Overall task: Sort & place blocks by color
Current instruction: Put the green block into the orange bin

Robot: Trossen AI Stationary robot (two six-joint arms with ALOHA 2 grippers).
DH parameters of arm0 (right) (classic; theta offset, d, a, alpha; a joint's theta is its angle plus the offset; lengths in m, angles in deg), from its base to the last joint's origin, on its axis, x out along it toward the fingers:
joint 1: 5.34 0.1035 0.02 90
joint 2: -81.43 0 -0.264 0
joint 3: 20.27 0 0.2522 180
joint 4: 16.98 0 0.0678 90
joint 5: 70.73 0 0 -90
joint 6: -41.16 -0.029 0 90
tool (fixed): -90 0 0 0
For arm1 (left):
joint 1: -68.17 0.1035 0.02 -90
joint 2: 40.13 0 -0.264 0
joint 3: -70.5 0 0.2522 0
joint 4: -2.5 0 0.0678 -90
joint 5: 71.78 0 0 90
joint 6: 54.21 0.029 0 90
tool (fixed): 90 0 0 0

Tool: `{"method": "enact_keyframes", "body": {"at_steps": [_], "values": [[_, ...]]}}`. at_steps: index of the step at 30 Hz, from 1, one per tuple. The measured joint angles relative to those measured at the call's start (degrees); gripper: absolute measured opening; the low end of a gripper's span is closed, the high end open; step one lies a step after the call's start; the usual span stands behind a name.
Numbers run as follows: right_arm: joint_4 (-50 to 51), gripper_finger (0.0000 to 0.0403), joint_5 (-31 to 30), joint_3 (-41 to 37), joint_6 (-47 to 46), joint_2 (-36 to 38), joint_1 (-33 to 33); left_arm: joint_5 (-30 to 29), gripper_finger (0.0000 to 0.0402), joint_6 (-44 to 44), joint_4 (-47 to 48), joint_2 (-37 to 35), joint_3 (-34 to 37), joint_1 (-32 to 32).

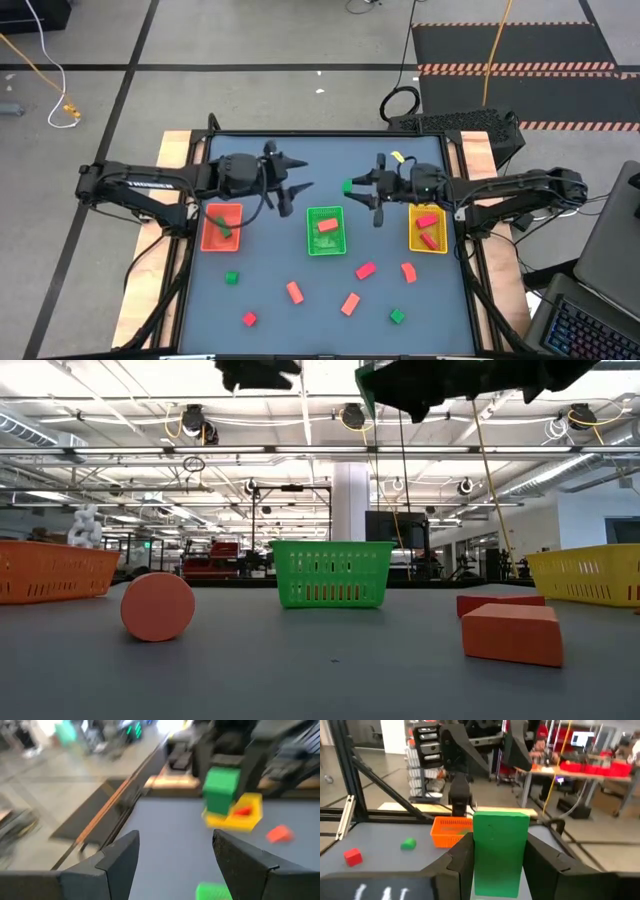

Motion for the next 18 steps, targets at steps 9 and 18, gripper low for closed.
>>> {"method": "enact_keyframes", "body": {"at_steps": [9,18], "values": [[-8.33,0.0122,5.14,0.0,4.09,-0.93,0.05,10.43,0.0253,-0.96,-19.37,0.0,7.35,1.71],[-18.23,0.0122,7.58,0.0,7.24,-3.99,0.03,16.06,0.0253,-3.1,-27.24,5.39,8.34,2.73]]}}
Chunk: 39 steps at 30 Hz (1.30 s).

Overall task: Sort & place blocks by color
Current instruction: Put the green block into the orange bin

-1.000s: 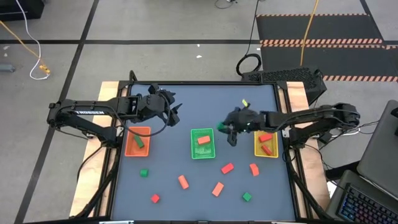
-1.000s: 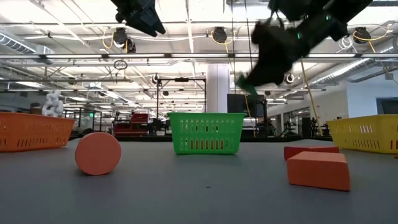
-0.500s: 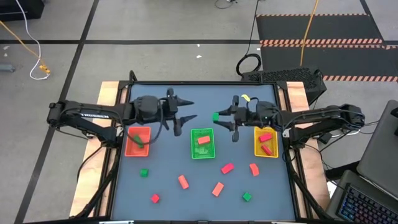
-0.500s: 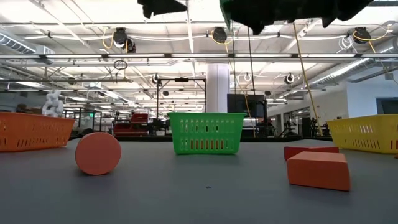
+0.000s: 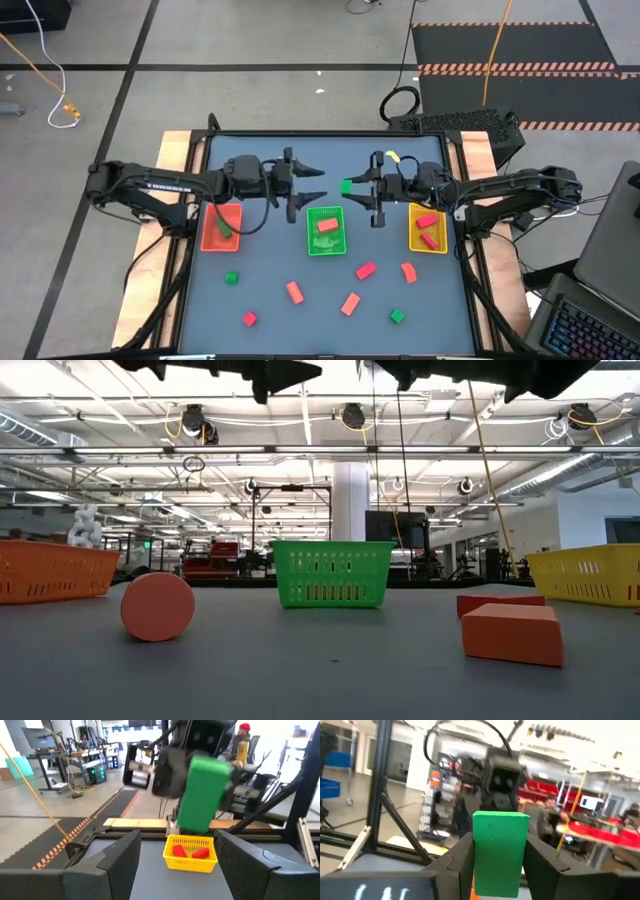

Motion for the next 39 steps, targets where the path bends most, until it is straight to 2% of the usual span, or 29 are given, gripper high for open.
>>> {"method": "enact_keyframes", "body": {"at_steps": [8,23,39], "values": [[-2.59,0.0122,0.33,-0.02,0.9,-2.82,-0.25,5.43,0.0253,1.18,-2.89,4.07,-1.03,-0.08],[-4.05,0.0122,0.25,-0.02,0.46,-3.91,-0.39,5.61,0.0253,2.95,-4.98,5.27,-1.03,-0.96],[-8.75,0.0122,0.42,-0.04,-2.14,-6.78,-0.37,5.54,0.0253,4.52,-12.21,9.73,-1.03,-1.92]]}}
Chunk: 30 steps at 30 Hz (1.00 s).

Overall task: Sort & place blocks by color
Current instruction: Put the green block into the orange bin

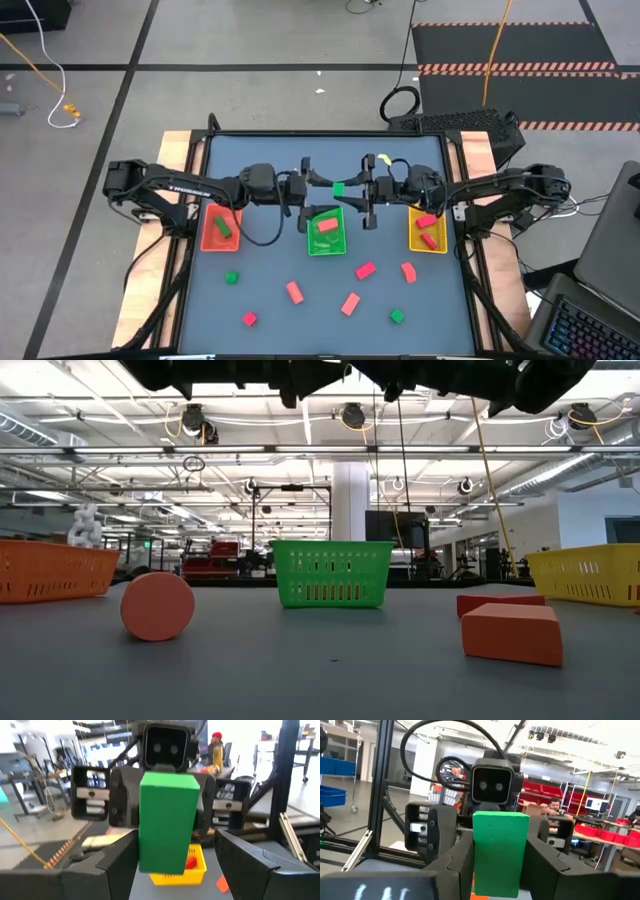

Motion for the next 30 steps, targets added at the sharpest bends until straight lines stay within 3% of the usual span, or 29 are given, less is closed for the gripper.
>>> {"method": "enact_keyframes", "body": {"at_steps": [13,16,21,30], "values": [[-0.82,0.0122,-0.09,0.04,-0.57,-0.8,-0.02,-0.54,0.0248,-0.42,-1.71,0.68,0.0,-0.01],[-0.79,0.0122,-0.13,0.04,-0.8,-0.8,-0.04,-1.62,0.0219,-0.5,-1.71,0.68,0.0,0.01],[-0.83,0.0122,0.11,0.04,-1.69,-0.71,-0.02,-1.69,0.0128,0.71,-1.95,0.66,0.0,0.06],[-0.81,0.0139,0.05,0.04,-1.77,-0.71,-0.02,-1.72,0.0129,1.04,-1.97,0.66,0.0,0.07]]}}
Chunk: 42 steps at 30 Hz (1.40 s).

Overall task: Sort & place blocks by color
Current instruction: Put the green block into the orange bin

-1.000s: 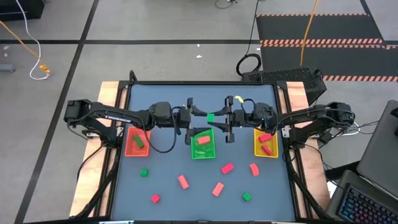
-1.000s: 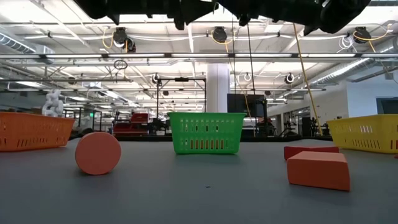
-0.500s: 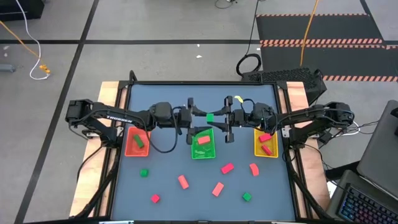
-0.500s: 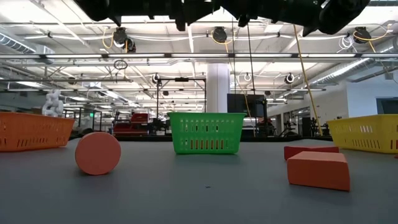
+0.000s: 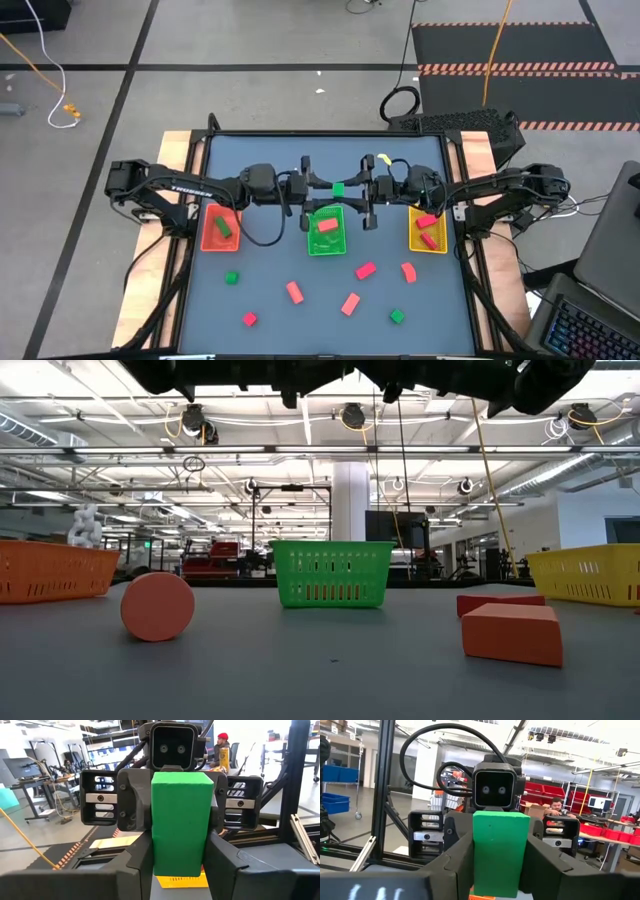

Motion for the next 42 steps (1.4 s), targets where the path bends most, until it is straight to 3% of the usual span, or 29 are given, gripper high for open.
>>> {"method": "enact_keyframes", "body": {"at_steps": [6,13,27,35,42], "values": [[-0.02,0.0174,-0.27,0.0,0.32,0.0,0.0,-1.62,0.0129,-0.34,0.22,-0.02,0.0,-0.04],[0.08,0.0188,-0.33,0.0,0.35,-0.02,-0.02,-2.31,0.0129,0.14,0.62,-0.18,0.0,-0.06],[5.0,0.0229,-0.27,-0.09,2.27,-0.09,0.0,-9.21,0.0129,2.26,15.2,-11.11,-0.14,-0.17],[5.98,0.0232,-0.8,-0.07,4.01,0.07,-0.09,-25.32,0.0129,3.09,30.04,-20.06,-0.07,-3.25],[8.13,0.0233,-14.0,-0.04,9.81,0.44,-0.09,-39.04,0.0129,-6.67,44.96,-25.57,0.0,-9.0]]}}
